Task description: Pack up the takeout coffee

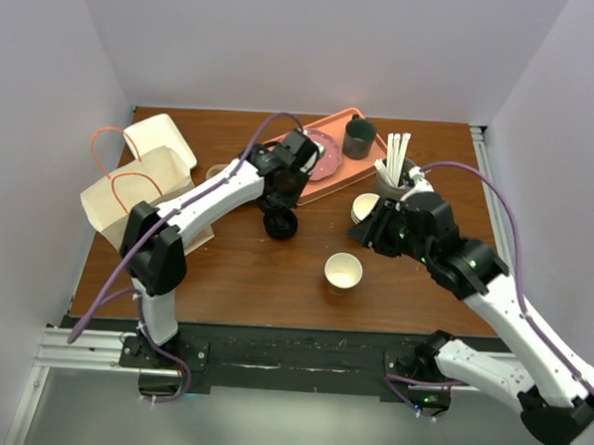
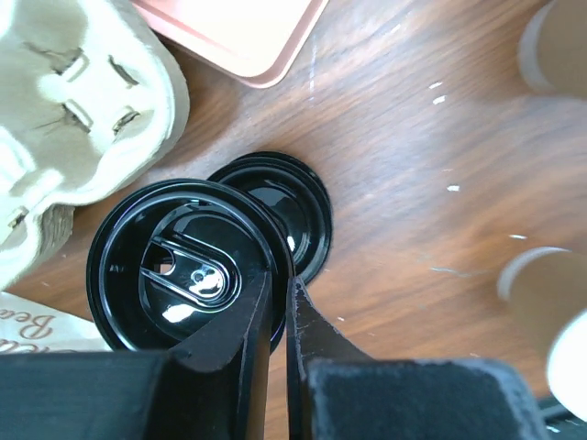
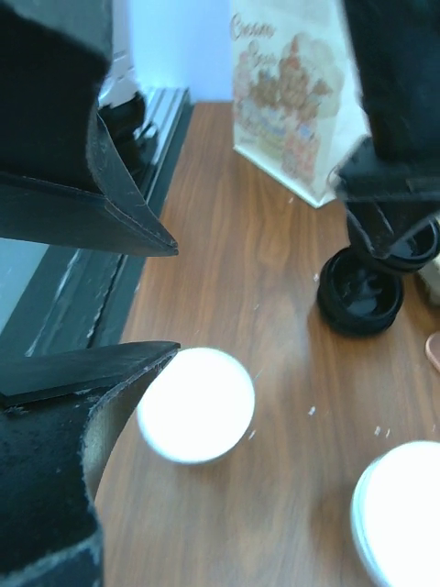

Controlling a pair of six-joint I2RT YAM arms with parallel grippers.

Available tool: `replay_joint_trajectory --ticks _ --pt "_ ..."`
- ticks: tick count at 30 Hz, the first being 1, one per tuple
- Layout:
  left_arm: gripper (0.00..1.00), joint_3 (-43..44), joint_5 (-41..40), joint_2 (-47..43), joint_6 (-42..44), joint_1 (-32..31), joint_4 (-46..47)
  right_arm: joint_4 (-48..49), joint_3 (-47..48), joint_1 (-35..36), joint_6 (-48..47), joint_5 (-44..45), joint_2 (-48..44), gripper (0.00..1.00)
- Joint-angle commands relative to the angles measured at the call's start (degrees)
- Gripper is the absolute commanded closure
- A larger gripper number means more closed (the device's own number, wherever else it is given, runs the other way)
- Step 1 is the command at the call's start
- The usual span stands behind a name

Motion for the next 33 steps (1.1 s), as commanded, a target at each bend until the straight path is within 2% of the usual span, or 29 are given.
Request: replay_joint_trajectory --ticks 1,5,11,14,17,22,33 --pt "1.00 -3.83 5.82 -8.56 -4.75 1.11 7.80 8.68 4.63 0.28 3.71 -0.08 7.60 0.53" --pt "1.00 -9.01 9.25 -14.18 -6.60 1.82 12.82 12.62 6.49 0.28 6.34 0.89 14.99 0.53" --pt "1.00 -16.29 14.61 -20.07 -10.90 2.35 18.89 23.61 1.75 -1.48 13.11 0.89 18.16 0.53" --pt "1.00 -21.74 16.54 -22.89 -12.75 3.05 23.63 28.36 -1.15 -2.71 14.87 -2.35 21.06 0.54" --pt "1.00 -25.62 18.13 -24.39 -13.90 3.84 27.06 29.07 -1.69 -4.12 14.79 -3.77 24.14 0.54" --pt "1.00 -28.27 20.33 -24.92 -13.37 4.28 30.41 33.89 -3.44 -6.05 14.43 -9.99 27.73 0.54" --pt "1.00 -29.94 20.42 -24.31 -11.88 4.28 33.66 36.19 -1.51 -6.05 12.85 -15.11 35.04 0.55"
